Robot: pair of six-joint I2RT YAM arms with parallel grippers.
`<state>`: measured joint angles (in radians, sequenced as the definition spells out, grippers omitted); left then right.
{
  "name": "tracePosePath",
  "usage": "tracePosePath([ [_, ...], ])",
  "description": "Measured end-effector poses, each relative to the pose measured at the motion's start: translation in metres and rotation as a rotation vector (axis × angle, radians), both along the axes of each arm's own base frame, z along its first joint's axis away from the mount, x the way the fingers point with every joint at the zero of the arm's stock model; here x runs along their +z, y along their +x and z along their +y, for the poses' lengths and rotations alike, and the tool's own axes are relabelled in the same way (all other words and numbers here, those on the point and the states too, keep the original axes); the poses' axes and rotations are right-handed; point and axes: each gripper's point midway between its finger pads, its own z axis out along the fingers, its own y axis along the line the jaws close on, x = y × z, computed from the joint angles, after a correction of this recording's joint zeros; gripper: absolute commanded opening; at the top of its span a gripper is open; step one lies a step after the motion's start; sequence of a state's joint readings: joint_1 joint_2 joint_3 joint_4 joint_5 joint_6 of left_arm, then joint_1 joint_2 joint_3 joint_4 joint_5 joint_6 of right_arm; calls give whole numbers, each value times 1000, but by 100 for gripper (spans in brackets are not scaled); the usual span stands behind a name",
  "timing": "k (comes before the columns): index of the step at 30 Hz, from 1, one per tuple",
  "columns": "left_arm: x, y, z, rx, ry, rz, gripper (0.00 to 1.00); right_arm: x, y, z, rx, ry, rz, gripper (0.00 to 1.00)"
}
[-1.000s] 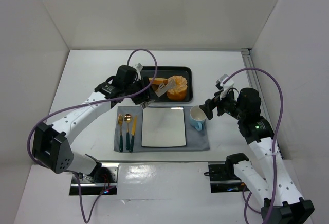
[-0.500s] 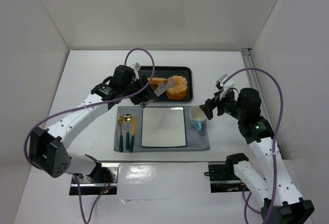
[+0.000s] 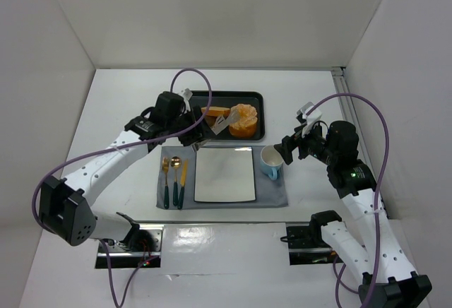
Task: Place the bread
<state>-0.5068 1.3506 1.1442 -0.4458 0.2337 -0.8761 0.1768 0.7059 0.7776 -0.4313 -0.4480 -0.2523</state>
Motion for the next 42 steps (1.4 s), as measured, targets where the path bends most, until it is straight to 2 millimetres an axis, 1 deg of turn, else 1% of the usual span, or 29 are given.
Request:
tracePosePath([
  [7, -5, 1, -2, 7, -9, 22, 61, 0, 0, 0, 0, 0, -1, 100],
  [15, -21, 7, -7, 5, 5, 55, 61, 3, -1, 0, 1, 0, -12, 100],
  [20, -28, 11, -9, 5, 8, 63, 61, 3, -1, 0, 2, -2, -13, 100],
  [30, -49, 18, -22, -25, -9, 109, 60, 3, -1, 0, 2, -4, -14, 100],
  [34, -55, 20, -23, -15, -15, 134, 51, 3, -1, 0, 2, -4, -14, 100],
  [35, -56, 20, -23, -15, -16, 137, 47, 3, -1, 0, 2, -4, -14, 100],
  [38, -55, 22, -22, -14, -22, 138, 41, 3, -1, 0, 2, -4, -14, 100],
  [39, -55, 23, -21, -11, -24, 138, 37, 3, -1, 0, 2, -4, -14, 100],
  [41, -55, 24, -19, -9, -29, 141, 33, 3, -1, 0, 2, -4, -14, 100],
  [42, -55, 25, -19, -10, -32, 143, 27, 3, -1, 0, 2, -4, -14, 100],
])
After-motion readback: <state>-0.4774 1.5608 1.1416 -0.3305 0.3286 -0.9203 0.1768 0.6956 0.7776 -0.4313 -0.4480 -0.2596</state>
